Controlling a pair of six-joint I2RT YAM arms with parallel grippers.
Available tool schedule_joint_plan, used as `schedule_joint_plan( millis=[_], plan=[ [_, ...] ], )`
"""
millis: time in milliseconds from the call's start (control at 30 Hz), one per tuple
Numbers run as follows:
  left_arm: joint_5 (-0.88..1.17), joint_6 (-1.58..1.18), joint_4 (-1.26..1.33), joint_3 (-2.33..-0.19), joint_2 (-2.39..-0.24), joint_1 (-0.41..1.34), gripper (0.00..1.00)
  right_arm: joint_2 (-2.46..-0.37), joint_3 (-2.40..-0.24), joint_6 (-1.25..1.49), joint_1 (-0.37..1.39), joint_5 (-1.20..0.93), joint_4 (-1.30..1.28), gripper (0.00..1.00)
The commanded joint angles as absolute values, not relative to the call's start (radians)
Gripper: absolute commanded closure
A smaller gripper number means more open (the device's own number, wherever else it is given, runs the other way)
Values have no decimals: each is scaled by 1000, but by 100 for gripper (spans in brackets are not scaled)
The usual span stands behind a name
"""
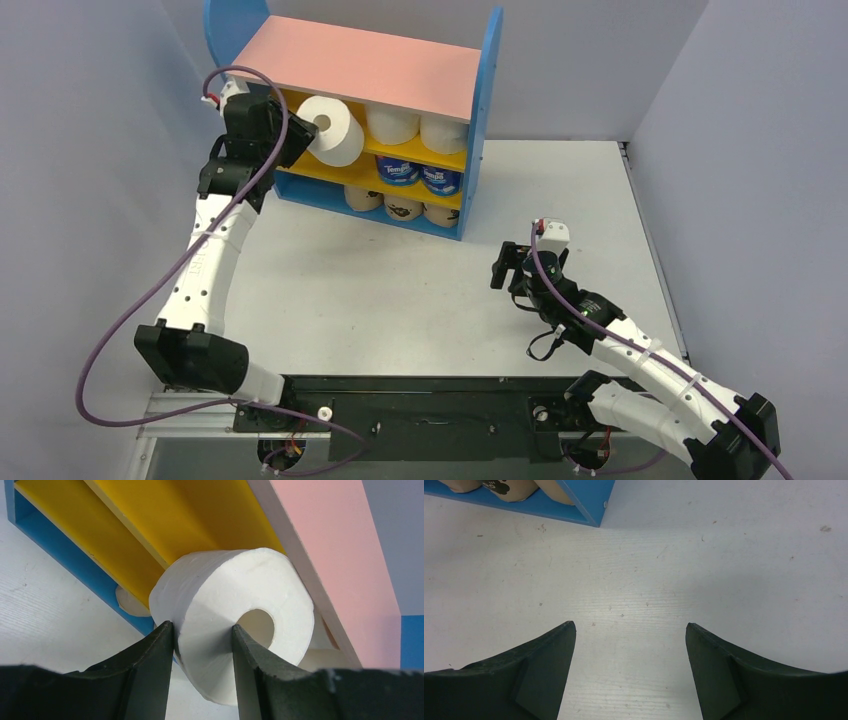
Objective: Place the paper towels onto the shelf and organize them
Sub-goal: Place the paper towel on the shelf.
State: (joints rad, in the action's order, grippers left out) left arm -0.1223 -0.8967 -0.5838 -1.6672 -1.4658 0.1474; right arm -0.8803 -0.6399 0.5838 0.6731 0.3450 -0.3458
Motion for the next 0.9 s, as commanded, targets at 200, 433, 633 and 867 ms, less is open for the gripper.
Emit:
schedule_joint_plan(
  millis=[200,433,633,867],
  plan=[
    [-138,-890,-527,-1774,-1513,132,83,-864,-672,573,663,345,-330,24],
    [-142,-892,-543,-1829,-1555,131,83,-856,-667,577,661,344,-329,24],
    [-123,-911,-537,-1861,-1585,132,79,-855,-663,579,658,342,-330,24],
    [-100,-927,-524,-1879,-1606,137,72,-854,-662,581,655,343,-331,24]
  ],
)
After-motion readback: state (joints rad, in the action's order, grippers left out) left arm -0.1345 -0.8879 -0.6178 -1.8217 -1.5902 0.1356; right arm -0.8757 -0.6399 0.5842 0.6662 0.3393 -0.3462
